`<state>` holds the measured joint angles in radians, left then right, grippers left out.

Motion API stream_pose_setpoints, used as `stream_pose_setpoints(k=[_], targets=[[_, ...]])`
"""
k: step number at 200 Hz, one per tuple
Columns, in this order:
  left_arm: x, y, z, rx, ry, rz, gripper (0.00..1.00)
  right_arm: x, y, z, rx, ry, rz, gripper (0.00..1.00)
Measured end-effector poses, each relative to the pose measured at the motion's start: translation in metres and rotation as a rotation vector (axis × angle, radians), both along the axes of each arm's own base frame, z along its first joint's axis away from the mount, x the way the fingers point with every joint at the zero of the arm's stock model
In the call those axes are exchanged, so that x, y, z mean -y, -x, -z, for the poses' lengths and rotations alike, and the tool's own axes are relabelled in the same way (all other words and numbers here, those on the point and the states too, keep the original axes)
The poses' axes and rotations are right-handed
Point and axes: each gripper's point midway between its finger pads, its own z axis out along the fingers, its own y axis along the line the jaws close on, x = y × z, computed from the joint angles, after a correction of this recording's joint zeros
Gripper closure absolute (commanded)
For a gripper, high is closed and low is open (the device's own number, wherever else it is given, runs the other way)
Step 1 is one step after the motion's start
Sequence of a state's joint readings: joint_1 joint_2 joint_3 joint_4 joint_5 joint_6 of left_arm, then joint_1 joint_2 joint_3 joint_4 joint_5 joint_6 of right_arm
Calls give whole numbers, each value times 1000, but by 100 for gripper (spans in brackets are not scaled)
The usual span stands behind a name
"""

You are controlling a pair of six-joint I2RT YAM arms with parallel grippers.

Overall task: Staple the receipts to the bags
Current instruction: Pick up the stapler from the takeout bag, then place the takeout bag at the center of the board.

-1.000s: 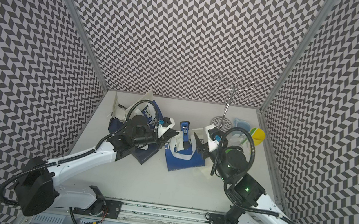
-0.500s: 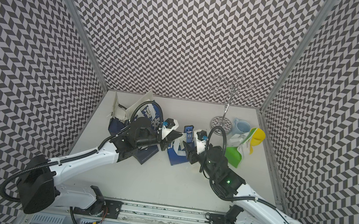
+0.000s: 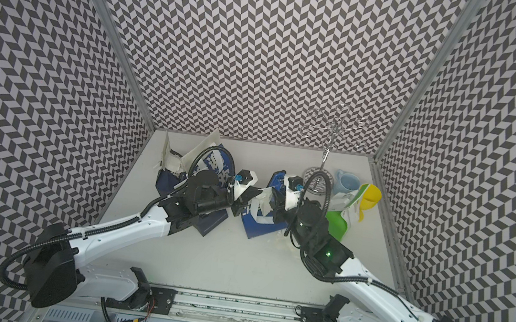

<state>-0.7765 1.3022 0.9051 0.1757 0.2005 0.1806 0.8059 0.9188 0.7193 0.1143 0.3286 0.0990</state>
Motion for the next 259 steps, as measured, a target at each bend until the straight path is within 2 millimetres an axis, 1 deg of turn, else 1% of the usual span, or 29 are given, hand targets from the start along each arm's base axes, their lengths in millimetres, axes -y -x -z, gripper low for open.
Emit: stream_pose_setpoints(k=[18,42,54,63,75,84,105,113,124,136,144,156,164,173,181,190,193,200,204,207,212,214,217,219,230,236,244,250,259], targets=[[-3,-5,0,1,0,-38,100,22,4,-28,69,-59,74,89],[-12,-16,-1,-2,15,-104,100,61,9,-65,170,-156,229,90],[-19,-23,-5,-4,37,-140,100,80,10,-77,199,-195,305,91],[-25,-30,-9,-4,61,-159,100,90,11,-80,208,-210,347,91],[-33,-39,-19,2,107,-182,100,101,9,-79,205,-218,395,91],[-41,-46,-28,12,145,-202,100,104,8,-74,196,-218,414,91],[-57,-64,-48,48,206,-254,100,104,4,-53,153,-185,427,91],[-58,-73,-54,61,215,-273,100,103,3,-44,134,-167,426,92],[-55,-87,-65,79,227,-288,100,103,1,-35,113,-143,427,92],[-50,-103,-70,93,231,-300,100,102,0,-29,96,-123,427,92],[-46,-114,-69,99,228,-305,100,102,0,-27,91,-118,428,92],[-41,-127,-60,101,220,-313,100,101,-1,-25,85,-114,424,92],[-39,-135,-50,100,210,-318,100,100,-1,-25,84,-114,418,92],[-37,-147,-35,85,191,-327,100,99,-1,-25,83,-115,413,92],[-35,-158,-20,63,171,-337,96,99,-1,-24,81,-114,410,92],[-32,-173,-5,37,152,-349,93,99,-1,-23,78,-113,407,92],[-31,-179,0,29,148,-354,90,99,-1,-23,77,-111,407,92],[-28,-191,4,22,147,-361,84,98,-1,-22,73,-107,405,92],[-26,-197,5,21,147,-365,78,98,-2,-21,70,-103,403,92],[-25,-201,5,17,151,-368,70,98,-2,-20,69,-101,402,92],[-24,-206,5,21,152,-370,58,98,-2,-19,65,-96,401,92],[-25,-208,4,19,158,-373,50,98,-2,-18,64,-95,401,92],[-26,-209,4,15,164,-377,42,98,-2,-18,62,-92,401,92],[-26,-210,2,22,163,-374,39,98,-2,-17,61,-90,401,92],[-27,-211,-4,24,181,-369,32,99,-2,-15,55,-81,402,92],[-26,-210,-9,27,194,-358,30,100,-2,-14,52,-77,404,92],[-26,-207,-17,35,206,-344,25,101,-2,-14,51,-74,408,92],[-25,-203,-24,43,216,-331,17,103,-1,-15,53,-73,411,92],[-26,-196,-40,67,230,-317,15,106,-1,-16,56,-72,419,93]])
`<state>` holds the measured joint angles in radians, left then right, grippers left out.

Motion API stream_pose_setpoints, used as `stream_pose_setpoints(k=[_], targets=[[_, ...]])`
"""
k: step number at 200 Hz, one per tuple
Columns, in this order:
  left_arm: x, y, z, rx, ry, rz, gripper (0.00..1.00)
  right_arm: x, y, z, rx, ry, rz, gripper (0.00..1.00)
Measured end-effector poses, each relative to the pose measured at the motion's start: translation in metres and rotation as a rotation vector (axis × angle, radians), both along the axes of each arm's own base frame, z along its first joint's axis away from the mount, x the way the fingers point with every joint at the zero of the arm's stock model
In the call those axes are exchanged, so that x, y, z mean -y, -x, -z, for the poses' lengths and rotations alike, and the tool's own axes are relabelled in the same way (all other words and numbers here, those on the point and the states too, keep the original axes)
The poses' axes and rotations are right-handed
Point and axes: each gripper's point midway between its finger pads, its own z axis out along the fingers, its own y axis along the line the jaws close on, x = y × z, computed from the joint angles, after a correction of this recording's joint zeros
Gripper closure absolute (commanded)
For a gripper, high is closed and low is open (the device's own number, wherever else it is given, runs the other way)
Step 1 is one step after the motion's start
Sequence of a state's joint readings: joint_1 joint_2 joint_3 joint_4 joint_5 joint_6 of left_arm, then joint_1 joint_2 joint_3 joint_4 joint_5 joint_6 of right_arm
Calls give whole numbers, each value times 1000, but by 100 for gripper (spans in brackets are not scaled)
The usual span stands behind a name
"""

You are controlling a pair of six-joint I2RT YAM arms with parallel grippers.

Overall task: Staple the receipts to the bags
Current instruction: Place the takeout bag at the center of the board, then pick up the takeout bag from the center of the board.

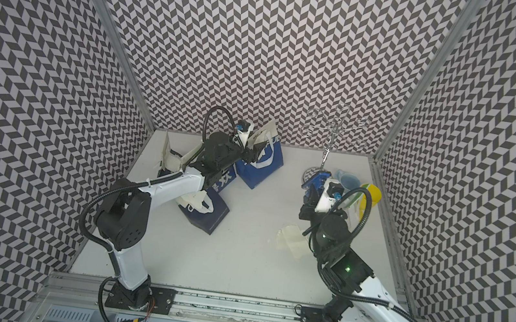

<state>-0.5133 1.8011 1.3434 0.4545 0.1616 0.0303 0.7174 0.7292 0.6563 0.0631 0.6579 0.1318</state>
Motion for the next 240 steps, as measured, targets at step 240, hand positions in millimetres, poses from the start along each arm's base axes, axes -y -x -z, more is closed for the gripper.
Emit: stream_pose_setpoints(k=[240], targets=[[293,249,56,120,-77,728,4,90,20,-105,56,-3,367,96]])
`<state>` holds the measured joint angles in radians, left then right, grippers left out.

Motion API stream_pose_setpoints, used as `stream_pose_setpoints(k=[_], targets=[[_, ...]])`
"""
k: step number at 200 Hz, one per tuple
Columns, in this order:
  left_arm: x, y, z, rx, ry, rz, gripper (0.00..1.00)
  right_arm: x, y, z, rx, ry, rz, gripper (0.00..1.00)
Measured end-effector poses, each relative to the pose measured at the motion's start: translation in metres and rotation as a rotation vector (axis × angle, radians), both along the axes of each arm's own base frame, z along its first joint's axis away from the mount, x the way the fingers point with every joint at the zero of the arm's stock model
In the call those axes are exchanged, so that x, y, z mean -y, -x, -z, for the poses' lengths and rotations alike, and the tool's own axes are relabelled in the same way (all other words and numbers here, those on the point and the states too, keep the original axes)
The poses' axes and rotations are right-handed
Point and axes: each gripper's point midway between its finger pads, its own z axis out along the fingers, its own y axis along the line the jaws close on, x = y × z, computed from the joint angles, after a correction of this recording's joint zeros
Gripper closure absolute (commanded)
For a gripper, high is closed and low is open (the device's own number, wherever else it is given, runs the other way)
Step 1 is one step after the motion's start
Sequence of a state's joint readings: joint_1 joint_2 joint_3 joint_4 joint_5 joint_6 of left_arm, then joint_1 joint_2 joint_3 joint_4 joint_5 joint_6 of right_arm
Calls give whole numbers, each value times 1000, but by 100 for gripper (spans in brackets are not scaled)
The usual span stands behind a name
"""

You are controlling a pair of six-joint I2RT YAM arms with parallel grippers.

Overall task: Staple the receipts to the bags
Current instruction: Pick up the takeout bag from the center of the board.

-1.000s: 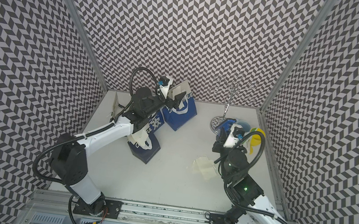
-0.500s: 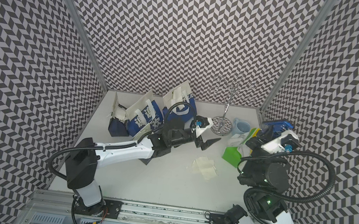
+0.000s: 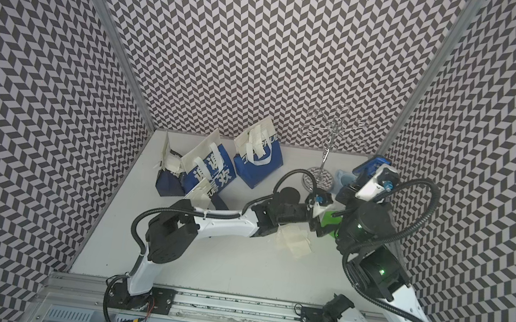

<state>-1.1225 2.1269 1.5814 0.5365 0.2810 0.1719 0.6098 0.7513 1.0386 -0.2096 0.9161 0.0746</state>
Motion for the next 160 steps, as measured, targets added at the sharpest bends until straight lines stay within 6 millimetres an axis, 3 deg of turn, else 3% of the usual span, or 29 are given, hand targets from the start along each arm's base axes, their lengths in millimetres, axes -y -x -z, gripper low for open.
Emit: stream_pose_setpoints(k=[19,34,84,115,149,160], targets=[[15,23,3,11,1,47,5,-7,-3,8,-23,1,-43,96],[20,25,4,15,10,42,8,-9,-3,12,-34,-2,-65,96],[14,-37,5,9,80,-136,13,-14,3,15,-26,-18,-128,97],[14,-49,8,-31,113,-153,16,-10,5,16,-13,-31,-123,97],[14,-59,8,-118,162,-170,40,-10,8,18,-17,-33,-132,97],[12,-65,8,-138,173,-179,43,-10,8,19,-21,-32,-135,97]])
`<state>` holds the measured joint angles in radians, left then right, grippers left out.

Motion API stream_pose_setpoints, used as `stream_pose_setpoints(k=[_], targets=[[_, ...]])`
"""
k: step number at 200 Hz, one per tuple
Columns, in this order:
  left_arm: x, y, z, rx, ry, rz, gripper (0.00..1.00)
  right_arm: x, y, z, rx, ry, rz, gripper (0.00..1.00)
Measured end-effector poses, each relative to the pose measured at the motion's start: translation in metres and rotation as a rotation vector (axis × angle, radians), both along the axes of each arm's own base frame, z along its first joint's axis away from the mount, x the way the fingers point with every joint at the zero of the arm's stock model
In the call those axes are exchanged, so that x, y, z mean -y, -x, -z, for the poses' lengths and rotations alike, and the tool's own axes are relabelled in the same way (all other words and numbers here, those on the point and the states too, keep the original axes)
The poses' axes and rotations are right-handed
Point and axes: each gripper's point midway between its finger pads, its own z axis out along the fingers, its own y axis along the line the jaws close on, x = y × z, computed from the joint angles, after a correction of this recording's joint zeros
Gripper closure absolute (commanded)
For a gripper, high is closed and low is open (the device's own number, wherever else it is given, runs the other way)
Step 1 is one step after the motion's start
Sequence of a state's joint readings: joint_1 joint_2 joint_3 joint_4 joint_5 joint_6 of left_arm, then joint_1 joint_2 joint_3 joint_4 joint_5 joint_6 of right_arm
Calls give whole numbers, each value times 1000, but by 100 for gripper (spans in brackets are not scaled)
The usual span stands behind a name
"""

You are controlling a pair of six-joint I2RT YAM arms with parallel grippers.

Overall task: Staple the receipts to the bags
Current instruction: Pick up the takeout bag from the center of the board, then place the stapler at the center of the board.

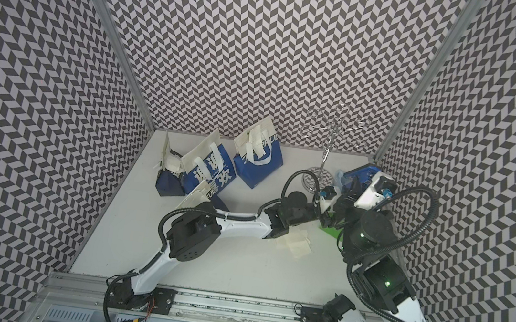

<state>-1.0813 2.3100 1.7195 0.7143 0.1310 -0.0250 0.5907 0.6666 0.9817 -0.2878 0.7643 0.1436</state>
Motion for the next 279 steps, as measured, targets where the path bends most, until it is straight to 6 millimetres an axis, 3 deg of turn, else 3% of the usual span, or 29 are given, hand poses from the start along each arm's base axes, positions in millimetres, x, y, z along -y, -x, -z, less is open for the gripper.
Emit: stream_pose_setpoints(k=[78,107,131,165,192,212,235,258,279], targets=[[-13,-31,-2,-119,83,-16,47,-8,-3,21,-63,13,-34,97],[-11,-32,2,-150,101,6,63,-9,-3,27,-84,19,-41,97],[-8,-26,7,-176,103,51,100,-10,-4,31,-93,24,-46,98],[-11,-25,9,-220,109,93,100,-9,-4,34,-104,31,-40,98],[-34,-24,10,-253,86,94,100,-4,-3,36,-113,39,-17,98],[-60,-28,-17,-233,83,57,100,1,2,37,-117,43,3,99],[-103,-24,-88,-142,109,-3,100,10,8,33,-114,43,30,98],[-166,-1,-163,-21,169,-70,100,12,9,36,-132,47,46,99],[-216,28,-204,35,205,-133,100,3,-4,59,-207,53,37,99]])
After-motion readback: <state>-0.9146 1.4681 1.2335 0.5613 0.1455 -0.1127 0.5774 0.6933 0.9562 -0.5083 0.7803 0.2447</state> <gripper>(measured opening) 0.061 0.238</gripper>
